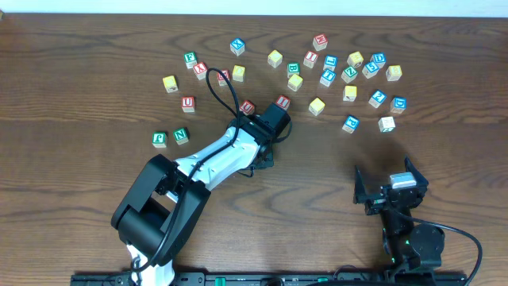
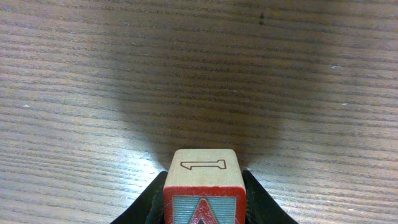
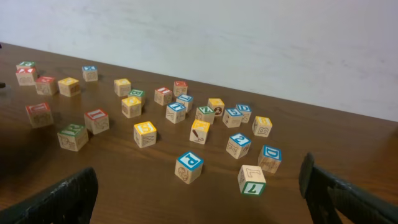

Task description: Spell out AI2

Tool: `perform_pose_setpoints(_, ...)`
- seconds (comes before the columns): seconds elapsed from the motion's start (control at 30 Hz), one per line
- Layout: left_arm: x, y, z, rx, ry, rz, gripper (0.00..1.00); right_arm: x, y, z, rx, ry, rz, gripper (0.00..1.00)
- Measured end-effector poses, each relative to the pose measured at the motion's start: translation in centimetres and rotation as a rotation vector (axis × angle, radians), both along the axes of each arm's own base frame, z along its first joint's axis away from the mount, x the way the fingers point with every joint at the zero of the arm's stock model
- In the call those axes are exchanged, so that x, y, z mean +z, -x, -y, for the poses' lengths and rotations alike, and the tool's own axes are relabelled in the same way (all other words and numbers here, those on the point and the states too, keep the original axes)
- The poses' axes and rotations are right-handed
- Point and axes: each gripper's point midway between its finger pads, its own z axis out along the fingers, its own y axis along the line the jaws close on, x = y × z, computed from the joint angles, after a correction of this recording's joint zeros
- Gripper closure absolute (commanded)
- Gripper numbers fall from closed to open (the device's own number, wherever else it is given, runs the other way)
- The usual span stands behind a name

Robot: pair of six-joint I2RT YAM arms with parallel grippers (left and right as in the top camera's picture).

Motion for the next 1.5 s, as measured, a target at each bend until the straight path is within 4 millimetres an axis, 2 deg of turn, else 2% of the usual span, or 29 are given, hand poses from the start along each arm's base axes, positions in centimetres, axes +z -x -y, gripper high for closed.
perform_pose_setpoints(0.43,-0.09,-0.48,-0.62,0.019,0.045,0.004,0.79,0.0,0.0,0.0,0.0,0.0,0.0,0.01)
perform_pose_setpoints(1.33,-0.08,-0.53,-0.48,-0.116,0.052,0.012,0.79,0.0,0.0,0.0,0.0,0.0,0.0,0.01)
perform_pose_setpoints(1.5,-0.13,-0.51,-0.43,-0.122,0.055,0.011,0.59,0.0,0.0,0.0,0.0,0.0,0.0,0.01)
